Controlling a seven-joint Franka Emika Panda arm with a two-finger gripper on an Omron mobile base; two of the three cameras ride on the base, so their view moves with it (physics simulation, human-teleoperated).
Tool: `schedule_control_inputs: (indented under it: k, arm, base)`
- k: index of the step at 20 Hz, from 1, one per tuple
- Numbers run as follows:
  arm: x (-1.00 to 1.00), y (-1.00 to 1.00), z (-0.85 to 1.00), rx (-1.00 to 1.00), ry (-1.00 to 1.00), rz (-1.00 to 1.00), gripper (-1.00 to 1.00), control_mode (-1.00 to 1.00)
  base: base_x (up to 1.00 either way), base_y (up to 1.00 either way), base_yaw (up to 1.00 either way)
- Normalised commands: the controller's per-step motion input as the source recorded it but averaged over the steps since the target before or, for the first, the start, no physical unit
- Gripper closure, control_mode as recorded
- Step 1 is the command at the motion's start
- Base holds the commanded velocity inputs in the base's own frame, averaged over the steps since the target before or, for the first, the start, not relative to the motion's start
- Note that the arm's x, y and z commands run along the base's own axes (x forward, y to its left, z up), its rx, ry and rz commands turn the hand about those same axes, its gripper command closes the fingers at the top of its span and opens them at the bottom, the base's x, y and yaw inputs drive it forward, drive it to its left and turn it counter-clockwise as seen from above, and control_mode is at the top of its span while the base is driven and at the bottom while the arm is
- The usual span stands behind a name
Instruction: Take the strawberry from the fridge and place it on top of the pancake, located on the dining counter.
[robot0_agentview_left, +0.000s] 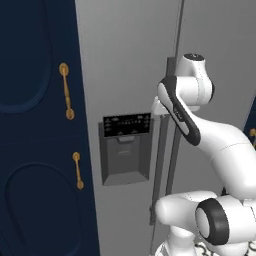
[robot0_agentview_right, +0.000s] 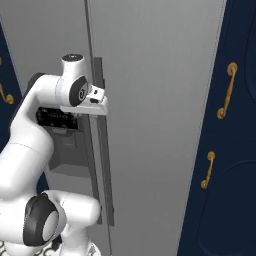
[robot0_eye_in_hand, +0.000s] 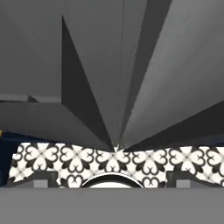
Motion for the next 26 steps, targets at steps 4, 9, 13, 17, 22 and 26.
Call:
schedule_control_inputs:
  k: [4,9,13,17,22,26]
  arm:
    - [0.00,0.00,0.00,0.00,0.00,0.00,-1.00,1.00]
    - [0.00,0.00,0.00,0.00,0.00,0.00,-1.00,1.00]
    - [0.00,0.00,0.00,0.00,0.00,0.00,-1.00,1.00]
    - [0.00,0.00,0.00,0.00,0.00,0.00,-1.00,1.00]
    - [0.00,0.00,0.00,0.00,0.00,0.00,-1.00,1.00]
    - [0.00,0.00,0.00,0.00,0.00,0.00,-1.00,1.00]
  base:
    - [-0.01,-0.41,0.00]
    - [-0.04,-0.06,0.00]
    - [-0.39,0.00,0.00]
    - [-0.74,0.00,0.00]
    - [-0.64,0.00,0.00]
    - [-0.51,0.00,0.00]
